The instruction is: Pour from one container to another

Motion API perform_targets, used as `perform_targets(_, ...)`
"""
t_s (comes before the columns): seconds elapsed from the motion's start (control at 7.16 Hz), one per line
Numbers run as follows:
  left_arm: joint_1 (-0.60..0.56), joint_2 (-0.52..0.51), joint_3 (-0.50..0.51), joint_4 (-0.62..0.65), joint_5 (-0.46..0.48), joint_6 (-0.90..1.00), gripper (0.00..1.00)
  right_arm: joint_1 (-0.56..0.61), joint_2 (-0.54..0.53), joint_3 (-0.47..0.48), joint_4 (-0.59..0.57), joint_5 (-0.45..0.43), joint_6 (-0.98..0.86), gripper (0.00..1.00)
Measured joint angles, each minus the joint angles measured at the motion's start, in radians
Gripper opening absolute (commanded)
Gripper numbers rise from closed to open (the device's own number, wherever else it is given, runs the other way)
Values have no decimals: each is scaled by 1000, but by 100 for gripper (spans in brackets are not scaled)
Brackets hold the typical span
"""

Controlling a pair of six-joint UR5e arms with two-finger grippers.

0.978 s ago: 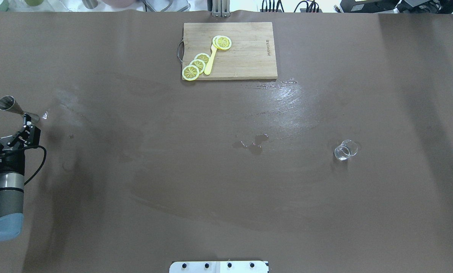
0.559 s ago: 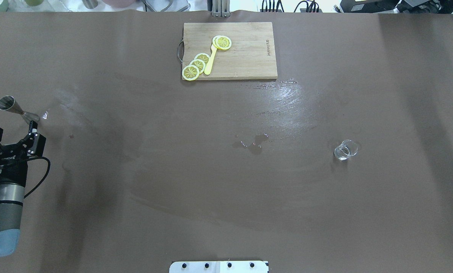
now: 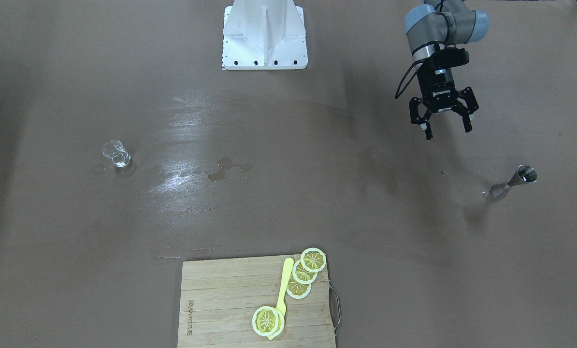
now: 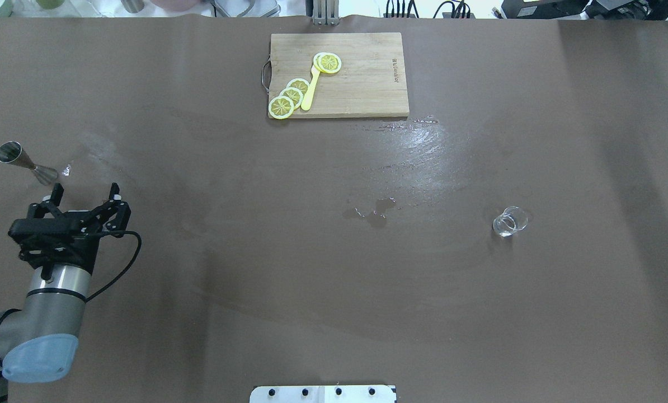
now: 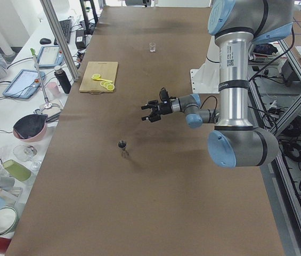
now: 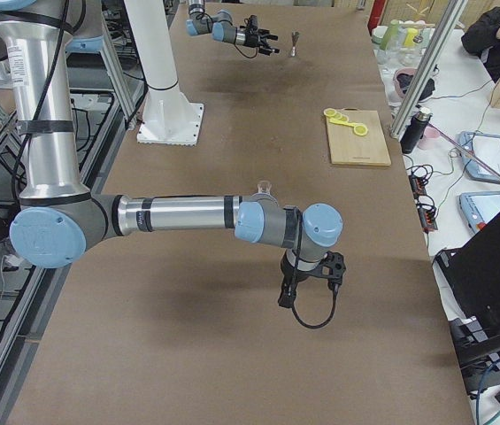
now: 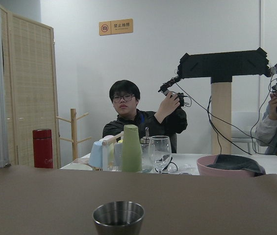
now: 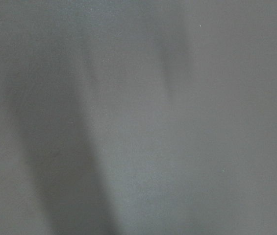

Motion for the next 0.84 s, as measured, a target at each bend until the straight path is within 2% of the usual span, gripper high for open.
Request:
perform_targets(0.14, -74, -78, 5, -71, -153, 166, 99, 0, -3, 1, 0, 0, 1, 100)
perform_targets(0.42, -327, -203, 51, -159, -543, 446, 99, 0, -5, 1, 0, -1, -1, 100)
perform_targets(0.56, -463, -235, 88, -157, -763, 498, 99, 0, -6, 3, 0, -2, -4, 100)
perform_targets(0.84, -739, -262, 162, -57, -1233, 529, 99, 0, -6, 3, 0, -2, -7, 100)
